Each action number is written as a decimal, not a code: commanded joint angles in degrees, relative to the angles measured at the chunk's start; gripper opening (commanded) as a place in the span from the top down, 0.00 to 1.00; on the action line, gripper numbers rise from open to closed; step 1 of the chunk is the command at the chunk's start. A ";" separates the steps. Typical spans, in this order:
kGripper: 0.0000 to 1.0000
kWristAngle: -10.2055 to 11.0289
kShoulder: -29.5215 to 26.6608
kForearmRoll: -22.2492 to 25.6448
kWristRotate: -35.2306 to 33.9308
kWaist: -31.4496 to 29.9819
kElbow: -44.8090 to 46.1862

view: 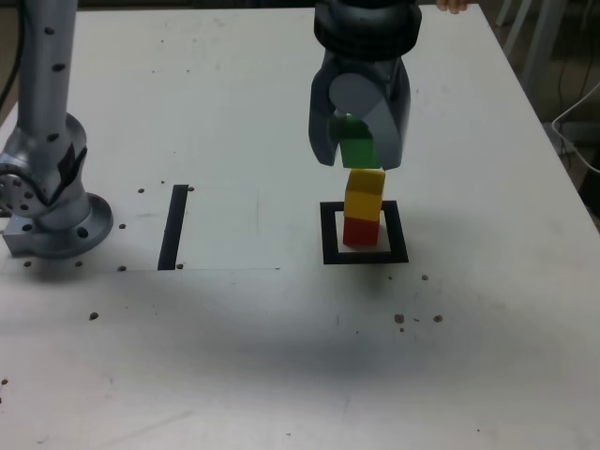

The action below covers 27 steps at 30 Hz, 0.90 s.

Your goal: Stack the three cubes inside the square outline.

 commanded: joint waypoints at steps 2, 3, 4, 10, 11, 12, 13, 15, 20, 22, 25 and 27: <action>0.88 0.58 0.98 0.34 -0.10 -0.24 0.32; 0.88 0.72 1.26 0.37 -0.10 -0.32 0.39; 0.88 0.82 1.53 0.37 -0.10 -0.42 0.41; 0.88 1.23 2.42 0.57 -0.10 -1.35 0.28; 0.88 1.25 2.41 0.65 -0.13 -1.54 0.24; 0.88 1.25 2.40 0.72 -0.18 -1.72 0.19; 0.88 1.23 2.41 0.79 -0.24 -1.88 0.14; 0.88 1.15 2.47 0.87 -0.37 -2.13 0.07; 0.87 1.18 2.93 0.85 -0.54 -2.28 -0.03; 0.85 1.22 3.21 0.82 -0.54 -2.28 -0.18; 0.83 1.22 3.67 0.81 -0.54 -2.28 -0.43; 0.82 1.24 3.95 0.78 -0.54 -2.28 -0.55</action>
